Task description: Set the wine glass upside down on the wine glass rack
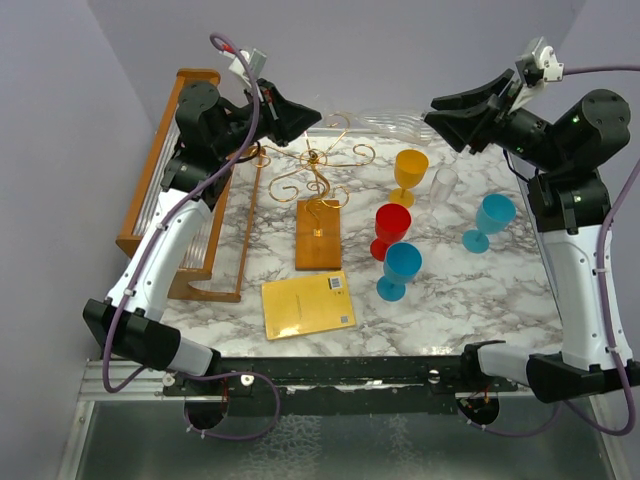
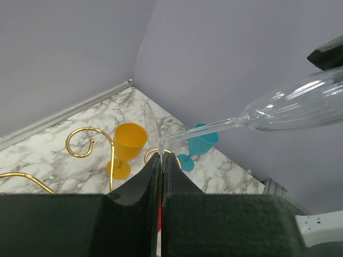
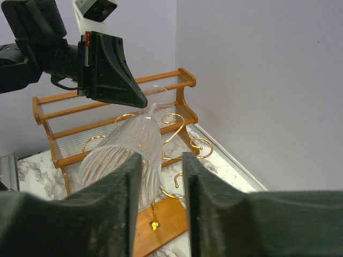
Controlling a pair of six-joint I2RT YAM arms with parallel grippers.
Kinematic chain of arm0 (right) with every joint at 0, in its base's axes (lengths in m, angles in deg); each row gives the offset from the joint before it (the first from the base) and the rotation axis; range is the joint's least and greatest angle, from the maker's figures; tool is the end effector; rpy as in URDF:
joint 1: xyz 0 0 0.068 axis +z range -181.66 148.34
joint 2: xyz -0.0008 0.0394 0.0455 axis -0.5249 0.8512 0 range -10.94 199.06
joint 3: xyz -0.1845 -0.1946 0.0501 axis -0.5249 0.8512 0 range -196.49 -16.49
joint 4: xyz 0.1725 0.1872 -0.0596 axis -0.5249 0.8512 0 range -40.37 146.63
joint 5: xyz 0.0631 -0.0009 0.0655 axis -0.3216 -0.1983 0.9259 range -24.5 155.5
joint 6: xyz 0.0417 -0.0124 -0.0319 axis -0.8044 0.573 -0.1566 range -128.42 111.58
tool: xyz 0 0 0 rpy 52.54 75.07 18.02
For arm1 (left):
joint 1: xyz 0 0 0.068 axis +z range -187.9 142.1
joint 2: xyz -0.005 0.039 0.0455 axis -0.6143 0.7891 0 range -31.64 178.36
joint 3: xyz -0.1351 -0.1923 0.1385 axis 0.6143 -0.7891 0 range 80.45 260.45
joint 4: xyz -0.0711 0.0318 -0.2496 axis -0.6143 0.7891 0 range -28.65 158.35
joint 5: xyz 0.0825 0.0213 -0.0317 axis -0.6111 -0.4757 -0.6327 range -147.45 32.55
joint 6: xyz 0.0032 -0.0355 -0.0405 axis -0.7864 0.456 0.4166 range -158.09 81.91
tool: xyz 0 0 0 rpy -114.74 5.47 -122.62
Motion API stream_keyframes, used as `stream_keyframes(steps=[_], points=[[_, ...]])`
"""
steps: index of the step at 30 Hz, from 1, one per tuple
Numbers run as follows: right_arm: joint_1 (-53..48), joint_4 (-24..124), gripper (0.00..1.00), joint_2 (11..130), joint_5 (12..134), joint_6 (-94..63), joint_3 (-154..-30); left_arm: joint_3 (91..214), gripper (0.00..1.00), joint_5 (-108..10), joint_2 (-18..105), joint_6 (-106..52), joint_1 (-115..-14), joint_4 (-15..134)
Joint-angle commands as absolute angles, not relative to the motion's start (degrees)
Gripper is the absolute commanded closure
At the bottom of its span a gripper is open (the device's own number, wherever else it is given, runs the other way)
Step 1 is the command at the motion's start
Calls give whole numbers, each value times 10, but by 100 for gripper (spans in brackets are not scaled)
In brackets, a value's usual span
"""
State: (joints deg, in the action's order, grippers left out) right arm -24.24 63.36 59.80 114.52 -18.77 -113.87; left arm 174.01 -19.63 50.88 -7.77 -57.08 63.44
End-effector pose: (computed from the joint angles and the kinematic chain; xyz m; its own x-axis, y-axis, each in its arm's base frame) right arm 0.2146 0.0552 0.5480 0.0716 0.1281 -0.9892 -0.8409 0.5411 0.0092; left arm 0.2909 -0.1243 0.4968 -0.2931 -0.3203 -0.9008 0.7920 0.4464 -0.4164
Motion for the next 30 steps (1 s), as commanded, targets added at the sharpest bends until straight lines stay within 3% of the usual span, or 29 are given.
stream_keyframes(steps=[1,7,14,21,30], points=[[-244,652,57,580,1136,-143,-1137,1748,100,-241,474,-141,-561,652],[-244,701,38,567,1096,-74,-1150,1777,100,-319,443,-236,-544,721],[-244,754,25,562,1039,53,-1147,1793,100,-435,397,-372,-519,787],[-244,781,12,547,1048,172,-1059,1804,100,-550,357,-481,-474,808],[-244,703,11,522,1003,152,-905,1834,100,-676,378,-669,-469,793]])
